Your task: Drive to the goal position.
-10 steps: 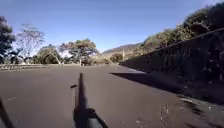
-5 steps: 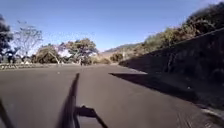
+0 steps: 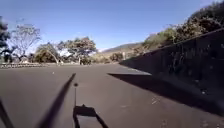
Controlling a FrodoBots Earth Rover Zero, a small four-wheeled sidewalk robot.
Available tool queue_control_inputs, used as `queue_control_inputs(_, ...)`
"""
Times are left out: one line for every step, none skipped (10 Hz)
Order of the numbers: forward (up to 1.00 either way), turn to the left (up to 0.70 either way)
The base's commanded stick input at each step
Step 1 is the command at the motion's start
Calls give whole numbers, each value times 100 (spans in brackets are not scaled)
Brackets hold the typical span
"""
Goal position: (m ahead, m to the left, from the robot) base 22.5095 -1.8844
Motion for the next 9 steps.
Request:
queue_control_inputs(100,0)
queue_control_inputs(100,0)
queue_control_inputs(100,0)
queue_control_inputs(100,0)
queue_control_inputs(100,0)
queue_control_inputs(100,0)
queue_control_inputs(100,0)
queue_control_inputs(100,0)
queue_control_inputs(100,0)
